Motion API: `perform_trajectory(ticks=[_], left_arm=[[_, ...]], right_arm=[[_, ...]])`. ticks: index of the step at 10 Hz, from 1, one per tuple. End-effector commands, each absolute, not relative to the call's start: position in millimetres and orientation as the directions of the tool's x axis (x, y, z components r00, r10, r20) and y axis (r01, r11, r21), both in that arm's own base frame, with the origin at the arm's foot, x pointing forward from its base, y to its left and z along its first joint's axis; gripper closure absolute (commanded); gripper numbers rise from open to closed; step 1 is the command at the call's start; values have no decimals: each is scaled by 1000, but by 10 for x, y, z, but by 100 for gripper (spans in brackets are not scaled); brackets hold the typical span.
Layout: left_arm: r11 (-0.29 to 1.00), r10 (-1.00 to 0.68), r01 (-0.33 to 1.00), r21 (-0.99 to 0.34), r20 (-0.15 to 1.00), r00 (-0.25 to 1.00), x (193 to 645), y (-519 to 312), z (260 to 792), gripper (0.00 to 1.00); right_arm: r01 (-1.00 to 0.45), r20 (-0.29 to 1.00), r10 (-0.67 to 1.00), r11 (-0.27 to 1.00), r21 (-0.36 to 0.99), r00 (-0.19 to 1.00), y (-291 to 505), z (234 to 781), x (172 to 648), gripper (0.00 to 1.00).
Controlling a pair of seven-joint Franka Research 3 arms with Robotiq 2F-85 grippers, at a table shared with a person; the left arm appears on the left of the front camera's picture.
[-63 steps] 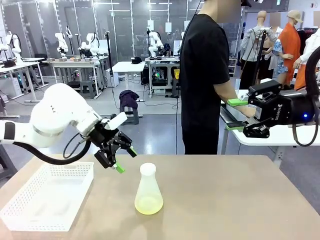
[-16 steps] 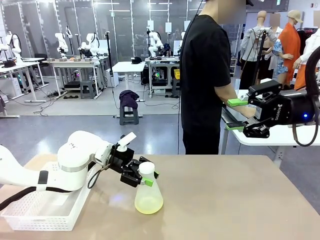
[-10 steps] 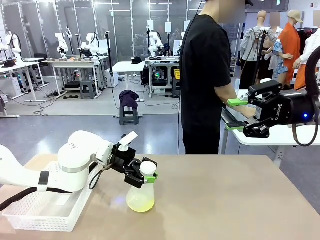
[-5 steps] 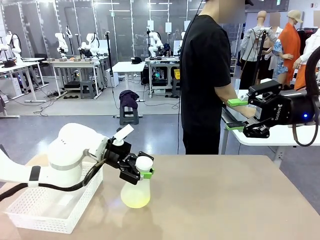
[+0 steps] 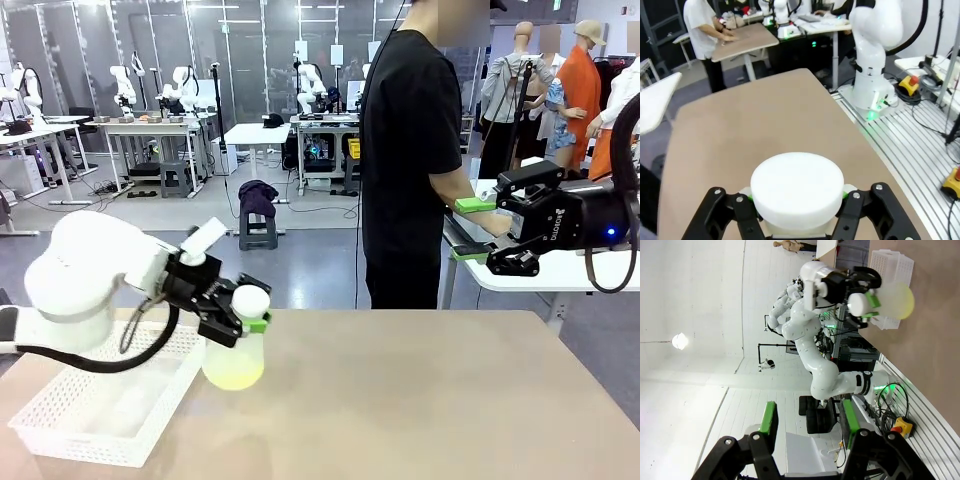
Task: Prepare the solutions needed for the experiment.
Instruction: When the human places the Big flask in the center of the table, pick up the Big flask and place it in the left Organizing basket.
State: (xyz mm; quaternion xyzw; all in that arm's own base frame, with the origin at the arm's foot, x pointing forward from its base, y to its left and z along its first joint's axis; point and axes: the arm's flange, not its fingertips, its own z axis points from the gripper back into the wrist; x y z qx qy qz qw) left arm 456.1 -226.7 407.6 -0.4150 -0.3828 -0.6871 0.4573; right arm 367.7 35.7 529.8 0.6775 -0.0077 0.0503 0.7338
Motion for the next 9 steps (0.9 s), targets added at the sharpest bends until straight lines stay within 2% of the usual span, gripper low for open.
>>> perform_trajectory(ticks=[1,5,9], left_arm=[[-195,-332,947,253,892,-307,4271,-1828,4525,86],[-48,-321,942,331,888,-328,3977,-744,4947,86],[50,-190,943,329,930,-314,3917,145,4576,86]], right_arm=[[-88,83,67,73,993,994,354,5304,3675,37],[-88,83,67,73,993,994,354,5304,3675,37],[-88,83,67,73,993,994,354,5304,3675,37]])
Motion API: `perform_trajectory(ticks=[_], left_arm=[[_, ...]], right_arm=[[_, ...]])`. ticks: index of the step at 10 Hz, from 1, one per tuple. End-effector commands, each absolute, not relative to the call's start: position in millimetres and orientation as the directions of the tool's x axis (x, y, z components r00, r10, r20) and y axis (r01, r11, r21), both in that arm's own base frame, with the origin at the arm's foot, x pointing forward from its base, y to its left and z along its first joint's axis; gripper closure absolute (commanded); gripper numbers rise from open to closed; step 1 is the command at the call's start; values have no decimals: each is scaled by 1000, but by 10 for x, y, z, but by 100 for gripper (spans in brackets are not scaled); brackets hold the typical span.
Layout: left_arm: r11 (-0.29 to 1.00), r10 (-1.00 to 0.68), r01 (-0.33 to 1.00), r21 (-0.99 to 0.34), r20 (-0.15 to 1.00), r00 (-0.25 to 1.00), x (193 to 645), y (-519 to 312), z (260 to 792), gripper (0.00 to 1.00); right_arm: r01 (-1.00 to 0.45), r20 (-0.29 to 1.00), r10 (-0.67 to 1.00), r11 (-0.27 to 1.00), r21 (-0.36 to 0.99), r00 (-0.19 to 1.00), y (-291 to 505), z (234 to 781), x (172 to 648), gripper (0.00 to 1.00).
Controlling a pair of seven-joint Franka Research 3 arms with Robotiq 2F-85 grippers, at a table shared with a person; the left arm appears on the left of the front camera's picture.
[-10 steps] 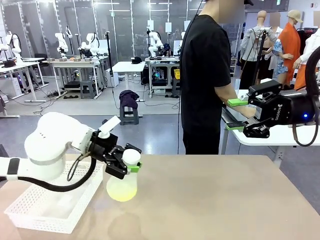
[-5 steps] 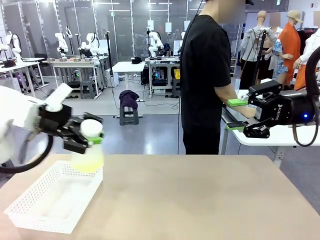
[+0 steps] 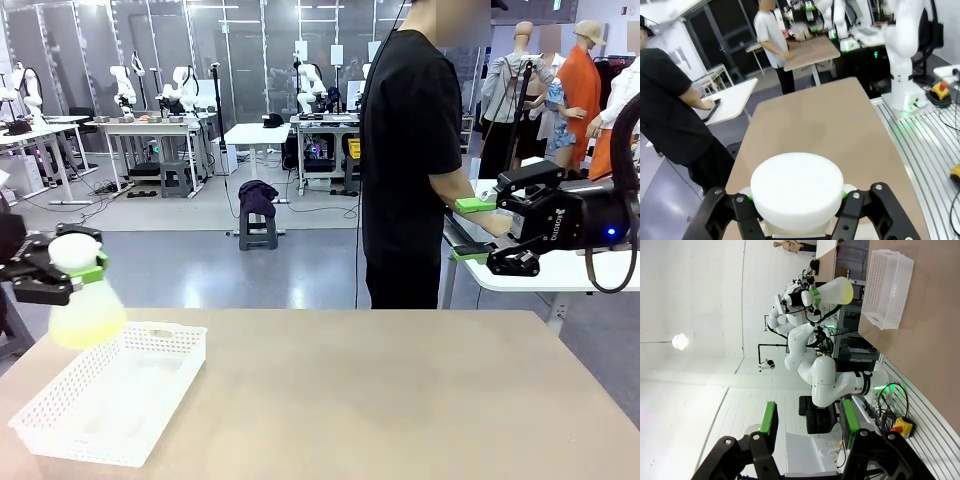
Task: Prepare the solutions needed for the experiment.
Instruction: When the human places the Big flask in the center of the table, pick up the Big flask and place it in the left Organizing basket.
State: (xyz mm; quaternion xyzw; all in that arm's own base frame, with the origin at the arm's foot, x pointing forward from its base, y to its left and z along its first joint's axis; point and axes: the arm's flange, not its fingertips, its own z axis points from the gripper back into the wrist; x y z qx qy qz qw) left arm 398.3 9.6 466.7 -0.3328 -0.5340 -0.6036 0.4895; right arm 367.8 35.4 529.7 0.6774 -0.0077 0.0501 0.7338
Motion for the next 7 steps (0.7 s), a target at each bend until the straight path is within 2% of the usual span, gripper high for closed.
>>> perform_trajectory(ticks=[1,7], left_arm=[[68,-168,944,324,936,-309,3916,277,4443,86],[43,-84,962,270,960,-266,4153,419,3742,86]], right_arm=[[-88,83,67,73,993,994,354,5304,3675,37],[-88,83,67,73,993,994,354,5304,3675,37]])
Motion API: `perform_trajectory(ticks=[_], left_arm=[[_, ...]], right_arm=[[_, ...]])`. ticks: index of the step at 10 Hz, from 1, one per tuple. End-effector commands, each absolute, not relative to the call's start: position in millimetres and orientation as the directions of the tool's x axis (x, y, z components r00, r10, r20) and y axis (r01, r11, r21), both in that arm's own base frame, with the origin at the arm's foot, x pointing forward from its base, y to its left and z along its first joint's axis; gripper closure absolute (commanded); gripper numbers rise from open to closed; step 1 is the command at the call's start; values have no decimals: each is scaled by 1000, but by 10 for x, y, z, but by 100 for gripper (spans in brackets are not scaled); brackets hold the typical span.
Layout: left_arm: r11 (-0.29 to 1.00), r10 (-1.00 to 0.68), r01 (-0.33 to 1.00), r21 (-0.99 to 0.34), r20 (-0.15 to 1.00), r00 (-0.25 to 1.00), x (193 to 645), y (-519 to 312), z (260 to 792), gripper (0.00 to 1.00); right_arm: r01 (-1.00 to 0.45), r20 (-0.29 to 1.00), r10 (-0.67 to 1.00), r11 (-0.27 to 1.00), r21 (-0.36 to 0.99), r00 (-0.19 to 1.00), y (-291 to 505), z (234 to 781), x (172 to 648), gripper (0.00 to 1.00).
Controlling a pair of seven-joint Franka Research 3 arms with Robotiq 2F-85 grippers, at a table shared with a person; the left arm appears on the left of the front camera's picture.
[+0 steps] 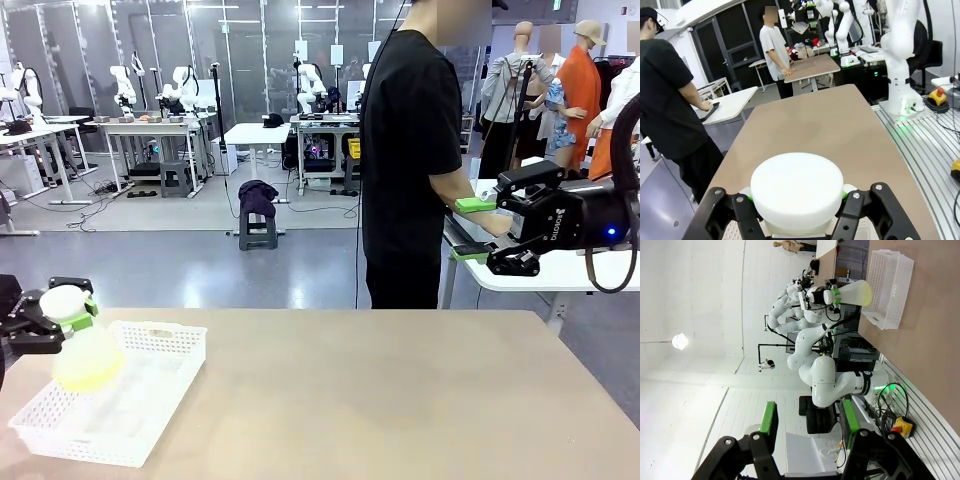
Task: Prepare the solutions needed for the experiment.
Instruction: When the human places the Big flask in the center of the table, pick up the Big flask and place it in the left Organizing basket.
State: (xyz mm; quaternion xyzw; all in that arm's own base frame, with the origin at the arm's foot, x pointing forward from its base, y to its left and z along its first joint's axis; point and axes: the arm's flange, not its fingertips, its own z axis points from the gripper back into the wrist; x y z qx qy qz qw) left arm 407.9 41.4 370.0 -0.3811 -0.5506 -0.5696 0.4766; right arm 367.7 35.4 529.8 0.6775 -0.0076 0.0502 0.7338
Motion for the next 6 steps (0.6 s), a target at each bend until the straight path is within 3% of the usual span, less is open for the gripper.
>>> perform_trajectory(ticks=[1,6], left_arm=[[34,-88,968,248,966,-245,4212,394,3643,86],[19,-133,977,212,969,-208,4446,352,3214,86]], right_arm=[[-88,83,67,73,993,994,354,5304,3675,37],[-88,83,67,73,993,994,354,5304,3675,37]])
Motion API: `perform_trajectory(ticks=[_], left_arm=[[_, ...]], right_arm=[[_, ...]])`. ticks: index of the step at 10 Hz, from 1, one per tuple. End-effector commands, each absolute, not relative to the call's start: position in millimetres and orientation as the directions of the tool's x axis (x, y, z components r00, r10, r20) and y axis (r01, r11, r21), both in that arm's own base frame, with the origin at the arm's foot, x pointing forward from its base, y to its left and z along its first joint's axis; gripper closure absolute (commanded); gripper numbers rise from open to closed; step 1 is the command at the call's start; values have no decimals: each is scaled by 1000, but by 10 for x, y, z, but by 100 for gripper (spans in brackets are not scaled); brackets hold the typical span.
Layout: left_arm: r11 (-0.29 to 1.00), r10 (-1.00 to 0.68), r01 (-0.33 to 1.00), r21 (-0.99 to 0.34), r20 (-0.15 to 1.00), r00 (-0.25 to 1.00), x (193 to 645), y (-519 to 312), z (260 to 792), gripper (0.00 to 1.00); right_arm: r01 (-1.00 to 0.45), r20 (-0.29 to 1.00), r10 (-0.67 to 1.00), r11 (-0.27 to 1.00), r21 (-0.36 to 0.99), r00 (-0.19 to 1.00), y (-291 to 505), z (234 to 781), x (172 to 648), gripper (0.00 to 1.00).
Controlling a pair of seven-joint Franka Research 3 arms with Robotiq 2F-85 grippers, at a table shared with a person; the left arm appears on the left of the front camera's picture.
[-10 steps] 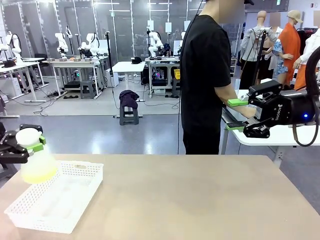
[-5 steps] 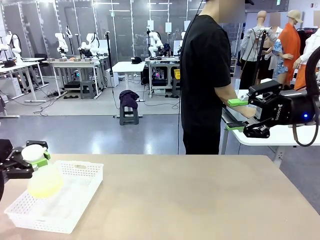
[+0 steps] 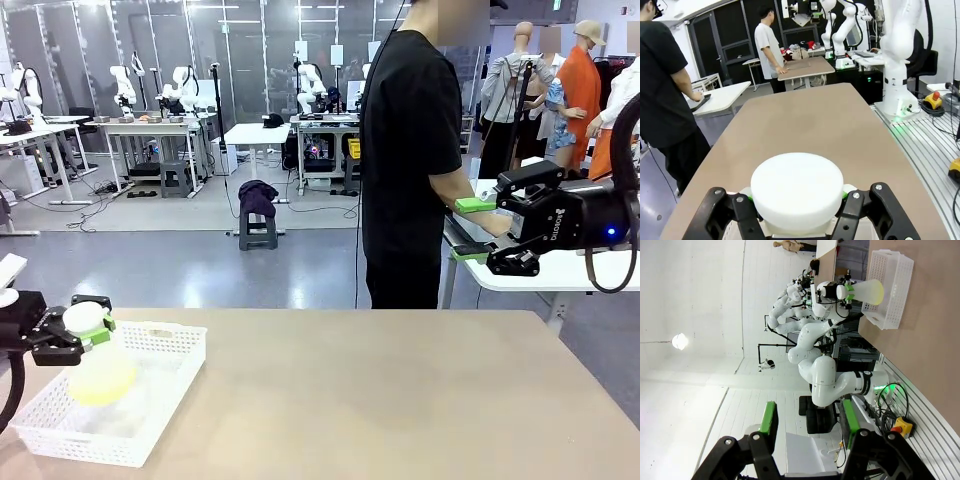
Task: Prepare the solutions needed for the experiment.
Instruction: When the human places the Big flask in the center of the table, pick up the Big flask and place it in the left Organizing basket.
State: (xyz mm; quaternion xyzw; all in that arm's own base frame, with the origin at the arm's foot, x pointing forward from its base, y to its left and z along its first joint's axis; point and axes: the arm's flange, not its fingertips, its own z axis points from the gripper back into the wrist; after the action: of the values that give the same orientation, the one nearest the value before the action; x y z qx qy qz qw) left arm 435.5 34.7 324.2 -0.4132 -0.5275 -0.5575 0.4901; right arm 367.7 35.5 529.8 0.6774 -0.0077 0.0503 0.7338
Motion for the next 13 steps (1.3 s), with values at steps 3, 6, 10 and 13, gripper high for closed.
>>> perform_trajectory(ticks=[3,6,10,13], left_arm=[[-7,-164,967,254,954,-252,4575,321,3030,86],[-29,-157,962,273,949,-274,4606,309,2958,86],[-34,-126,969,246,961,-248,4616,356,2887,58],[-21,-111,970,240,964,-241,4634,400,2888,19]], right_arm=[[-88,83,67,73,993,994,354,5304,3675,37],[-88,83,67,73,993,994,354,5304,3675,37],[-88,83,67,73,993,994,354,5304,3675,37],[-88,83,67,73,993,994,354,5304,3675,37]])
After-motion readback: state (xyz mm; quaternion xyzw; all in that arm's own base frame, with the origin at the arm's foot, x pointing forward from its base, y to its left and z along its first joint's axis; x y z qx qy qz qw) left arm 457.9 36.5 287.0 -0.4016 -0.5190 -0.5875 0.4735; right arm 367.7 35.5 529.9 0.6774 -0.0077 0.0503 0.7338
